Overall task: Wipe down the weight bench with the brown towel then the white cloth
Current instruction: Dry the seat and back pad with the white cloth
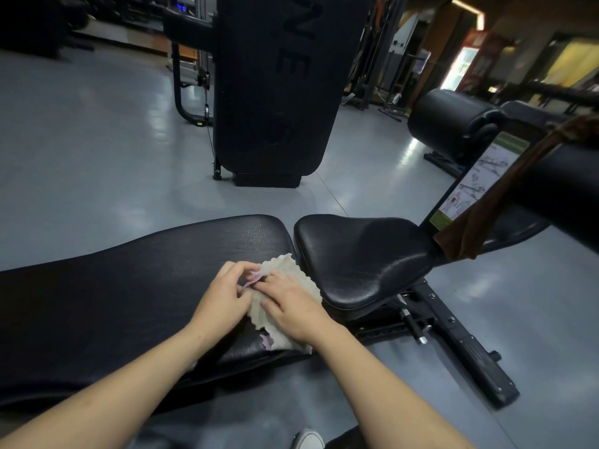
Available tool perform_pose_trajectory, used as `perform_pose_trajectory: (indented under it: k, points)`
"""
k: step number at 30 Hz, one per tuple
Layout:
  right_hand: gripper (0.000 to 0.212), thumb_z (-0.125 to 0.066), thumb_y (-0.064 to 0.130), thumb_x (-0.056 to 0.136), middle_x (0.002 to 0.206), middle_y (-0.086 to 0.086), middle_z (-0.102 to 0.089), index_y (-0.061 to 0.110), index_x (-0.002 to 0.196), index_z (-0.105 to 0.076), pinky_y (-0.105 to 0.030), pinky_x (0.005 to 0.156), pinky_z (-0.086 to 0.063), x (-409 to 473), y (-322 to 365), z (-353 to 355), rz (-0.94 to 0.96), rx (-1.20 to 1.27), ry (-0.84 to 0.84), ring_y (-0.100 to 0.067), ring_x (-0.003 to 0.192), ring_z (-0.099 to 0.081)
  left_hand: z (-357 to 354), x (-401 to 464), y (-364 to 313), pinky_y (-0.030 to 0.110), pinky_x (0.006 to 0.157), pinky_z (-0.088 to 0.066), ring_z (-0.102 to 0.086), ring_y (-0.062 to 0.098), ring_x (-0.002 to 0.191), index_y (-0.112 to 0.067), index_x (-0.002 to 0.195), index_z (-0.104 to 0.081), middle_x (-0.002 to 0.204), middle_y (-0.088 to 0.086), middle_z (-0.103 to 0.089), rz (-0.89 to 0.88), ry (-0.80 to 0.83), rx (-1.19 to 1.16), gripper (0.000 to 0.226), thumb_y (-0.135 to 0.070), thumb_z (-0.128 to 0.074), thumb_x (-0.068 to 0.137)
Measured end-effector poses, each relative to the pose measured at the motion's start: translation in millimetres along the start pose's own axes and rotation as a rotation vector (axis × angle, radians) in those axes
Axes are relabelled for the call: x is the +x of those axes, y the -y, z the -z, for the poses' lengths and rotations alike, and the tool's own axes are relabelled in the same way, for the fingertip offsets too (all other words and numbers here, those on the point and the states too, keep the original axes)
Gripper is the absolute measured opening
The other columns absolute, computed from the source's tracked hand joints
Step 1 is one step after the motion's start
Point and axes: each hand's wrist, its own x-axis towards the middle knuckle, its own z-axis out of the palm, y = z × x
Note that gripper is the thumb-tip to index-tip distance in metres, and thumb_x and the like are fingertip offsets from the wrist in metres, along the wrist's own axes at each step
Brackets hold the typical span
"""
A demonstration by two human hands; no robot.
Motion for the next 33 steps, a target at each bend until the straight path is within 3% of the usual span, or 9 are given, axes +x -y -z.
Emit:
perform_pose_trajectory:
  k: [6,10,13,15,18,20,24,28,33]
  points:
    - [0.054,-0.040,0.037,0.106,0.165,0.003,-0.025,0.027,0.158,-0.030,-0.041,0.125,-0.002,9.7,-3.5,-2.1,0.063,-0.226,0.029,-0.021,0.154,-0.010,20.5,-9.4,15.4,0.027,0.077,-0.050,-0.062,0.006,0.073,-0.036,0.112,-0.060,0.110,-0.019,-0.051,-0.026,0.016,0.179,0.045,0.001,-0.056,0.085]
    - [0.058,-0.032,0.046,0.105,0.169,0.006,-0.009,0.033,0.160,-0.021,-0.041,0.125,0.002,14.8,-7.8,-2.9,0.071,-0.299,0.062,-0.017,0.155,-0.001,38.6,-17.9,29.3,0.031,0.085,-0.049,-0.054,0.002,0.090,-0.035,0.121,-0.056,0.112,-0.020,-0.046,-0.065,0.034,0.393,0.034,-0.016,-0.057,0.093]
    - [0.072,-0.013,0.058,0.092,0.170,0.007,-0.004,0.035,0.160,-0.019,-0.041,0.125,0.003,17.5,-7.6,-3.0,0.068,-0.345,0.089,-0.016,0.155,0.003,49.5,-24.0,41.9,0.034,0.094,-0.046,-0.047,0.011,0.104,-0.029,0.126,-0.056,0.116,-0.015,-0.046,-0.140,0.015,0.568,0.032,-0.025,-0.058,0.094]
    - [0.072,-0.014,0.058,0.091,0.170,0.008,0.000,0.037,0.160,-0.015,-0.043,0.125,0.003,19.9,-8.3,-4.0,0.058,-0.366,0.103,-0.016,0.155,0.005,54.0,-27.7,47.9,0.031,0.096,-0.042,-0.046,0.013,0.110,-0.028,0.127,-0.056,0.121,-0.013,-0.045,-0.171,0.025,0.641,0.032,-0.031,-0.058,0.095]
    - [0.074,-0.013,0.062,0.090,0.169,0.007,0.007,0.037,0.160,-0.006,-0.043,0.124,0.009,20.8,-6.2,-5.3,0.033,-0.399,0.146,-0.018,0.155,0.011,55.0,-32.8,53.2,0.031,0.100,-0.039,-0.043,0.014,0.121,-0.029,0.132,-0.052,0.130,-0.013,-0.043,-0.146,0.062,0.681,0.039,-0.044,-0.049,0.096]
    - [0.079,-0.006,0.064,0.087,0.169,0.005,0.010,0.035,0.160,-0.003,-0.045,0.123,0.010,18.3,-1.2,-7.1,0.034,-0.429,0.169,-0.021,0.155,0.013,55.3,-36.8,55.5,0.032,0.104,-0.038,-0.040,0.014,0.128,-0.030,0.137,-0.049,0.137,-0.012,-0.041,-0.114,0.099,0.716,0.055,-0.057,-0.032,0.092]
    - [0.081,-0.001,0.063,0.086,0.170,0.000,0.003,0.032,0.161,-0.010,-0.049,0.124,0.004,4.8,7.7,-15.8,0.078,-0.448,0.144,-0.026,0.155,0.006,59.0,-47.3,62.0,0.032,0.113,-0.031,-0.031,0.013,0.140,-0.029,0.147,-0.042,0.149,-0.008,-0.036,-0.095,0.114,0.744,0.074,-0.065,-0.015,0.088]
    - [0.065,-0.022,0.054,0.100,0.166,-0.004,-0.023,0.026,0.158,-0.032,-0.054,0.122,-0.017,-10.2,6.2,-27.2,0.196,-0.474,0.003,-0.032,0.153,-0.019,65.5,-56.8,70.8,0.032,0.117,-0.027,-0.027,0.012,0.144,-0.029,0.150,-0.038,0.154,-0.008,-0.034,-0.090,0.105,0.757,0.072,-0.065,-0.016,0.092]
    - [0.063,-0.024,0.055,0.101,0.166,-0.002,-0.025,0.029,0.157,-0.033,-0.053,0.121,-0.017,-11.0,4.0,-28.9,0.197,-0.497,0.009,-0.030,0.153,-0.020,68.3,-60.9,75.8,0.035,0.117,-0.030,-0.034,0.017,0.144,-0.024,0.149,-0.043,0.154,-0.003,-0.039,-0.117,0.116,0.778,0.067,-0.060,-0.021,0.097]
